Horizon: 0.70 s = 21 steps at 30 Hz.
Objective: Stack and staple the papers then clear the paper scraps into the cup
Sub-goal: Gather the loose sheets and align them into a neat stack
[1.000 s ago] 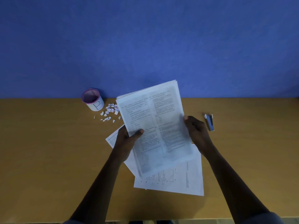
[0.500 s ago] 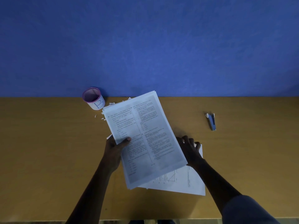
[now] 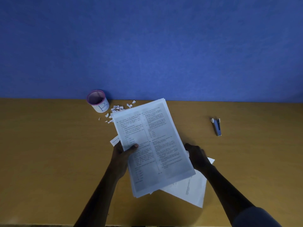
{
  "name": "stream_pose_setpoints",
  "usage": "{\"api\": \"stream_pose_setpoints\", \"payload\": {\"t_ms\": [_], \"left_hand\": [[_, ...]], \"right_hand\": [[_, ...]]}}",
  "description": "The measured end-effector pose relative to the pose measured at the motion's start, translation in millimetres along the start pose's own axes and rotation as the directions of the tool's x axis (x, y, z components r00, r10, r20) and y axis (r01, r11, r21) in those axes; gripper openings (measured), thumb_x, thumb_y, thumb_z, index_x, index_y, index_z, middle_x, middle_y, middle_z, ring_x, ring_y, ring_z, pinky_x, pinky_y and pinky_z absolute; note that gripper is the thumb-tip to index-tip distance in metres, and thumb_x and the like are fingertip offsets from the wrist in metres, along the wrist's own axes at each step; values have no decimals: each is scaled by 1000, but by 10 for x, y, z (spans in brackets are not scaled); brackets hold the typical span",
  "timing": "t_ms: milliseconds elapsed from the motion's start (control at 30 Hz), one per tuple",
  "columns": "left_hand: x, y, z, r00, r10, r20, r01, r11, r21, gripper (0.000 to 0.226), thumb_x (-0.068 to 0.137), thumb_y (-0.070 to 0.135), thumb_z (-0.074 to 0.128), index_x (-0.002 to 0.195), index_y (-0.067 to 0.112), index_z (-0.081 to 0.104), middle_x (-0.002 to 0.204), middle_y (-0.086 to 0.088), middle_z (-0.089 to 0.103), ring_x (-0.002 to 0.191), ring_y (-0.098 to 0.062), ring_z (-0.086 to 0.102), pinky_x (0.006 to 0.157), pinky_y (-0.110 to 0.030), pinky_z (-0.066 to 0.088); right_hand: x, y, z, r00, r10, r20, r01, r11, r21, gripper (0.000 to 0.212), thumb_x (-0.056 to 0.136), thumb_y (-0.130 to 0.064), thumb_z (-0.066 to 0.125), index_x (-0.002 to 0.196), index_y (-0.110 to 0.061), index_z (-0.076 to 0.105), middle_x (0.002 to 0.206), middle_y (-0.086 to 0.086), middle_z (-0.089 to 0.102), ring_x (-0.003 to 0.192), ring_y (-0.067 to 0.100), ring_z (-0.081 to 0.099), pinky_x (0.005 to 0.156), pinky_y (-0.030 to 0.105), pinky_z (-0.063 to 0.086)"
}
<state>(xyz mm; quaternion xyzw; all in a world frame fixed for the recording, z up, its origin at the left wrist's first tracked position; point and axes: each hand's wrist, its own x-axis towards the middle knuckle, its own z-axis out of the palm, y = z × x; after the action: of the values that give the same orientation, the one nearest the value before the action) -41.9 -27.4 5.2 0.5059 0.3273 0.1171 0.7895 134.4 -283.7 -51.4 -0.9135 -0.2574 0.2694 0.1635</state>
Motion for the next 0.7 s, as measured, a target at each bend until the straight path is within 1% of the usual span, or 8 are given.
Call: {"api": "stream_pose_setpoints", "payload": {"t_ms": [67,133,200,267,400,500,600,700], "left_hand": [[-4,7,8,1000,-2,4,2,1000,-1,38,92,-11,62,126,6,65,117,-4,79,105,-27,76,76,-38,64],[-4,13,19,1000,-3,7,3,1000,-11,40,92,-12,61,129,4,63,118,-5,78,105,-26,76,75,-38,64],[1,21,32,1000,-5,11,5,1000,-18,40,93,-13,60,129,4,63,118,-5,78,104,-27,77,74,-37,64],[13,24,43,1000,-8,15,8,1000,-17,40,93,-13,60,129,3,63,118,-5,78,105,-28,76,73,-37,64],[33,43,84,1000,-17,14,17,1000,1,40,93,-10,62,131,3,62,119,-6,78,103,-27,77,72,-36,64],[52,57,126,1000,-7,6,7,1000,22,39,91,-5,68,128,6,65,117,-4,79,103,-27,77,71,-33,63],[63,73,187,1000,22,8,-23,998,54,44,82,9,74,125,10,66,112,-1,80,99,-24,78,69,-30,63],[89,67,224,1000,1,-19,0,1000,24,38,91,5,71,127,12,65,109,0,80,94,-22,79,66,-29,62]], "right_hand": [[-2,32,-113,1000,-25,-5,25,992,126,28,88,-27,79,108,-15,64,100,0,74,89,22,74,69,26,55],[8,59,-266,1000,0,-30,6,979,205,28,91,-20,75,117,-15,63,105,-2,69,91,18,68,67,20,48],[25,104,-431,996,8,-84,15,961,277,27,93,-19,72,119,-16,64,106,-4,67,96,18,65,68,21,47],[30,162,-577,989,9,-150,52,914,402,26,93,-17,73,118,-16,67,107,-1,71,97,23,69,73,32,55],[-57,101,-749,985,39,-170,119,565,817,30,94,-10,72,124,-10,66,118,11,75,106,32,71,83,47,60],[-88,-32,-777,991,15,-135,123,330,936,37,95,-7,66,132,-6,62,130,14,71,117,35,69,91,47,61],[-114,-150,-727,996,-26,-91,94,206,974,37,100,-3,58,136,-6,58,137,16,66,121,36,67,90,45,62],[-139,-243,-676,996,-62,-63,71,125,990,39,102,-1,53,141,-8,55,140,17,64,121,36,66,89,45,63]]}}
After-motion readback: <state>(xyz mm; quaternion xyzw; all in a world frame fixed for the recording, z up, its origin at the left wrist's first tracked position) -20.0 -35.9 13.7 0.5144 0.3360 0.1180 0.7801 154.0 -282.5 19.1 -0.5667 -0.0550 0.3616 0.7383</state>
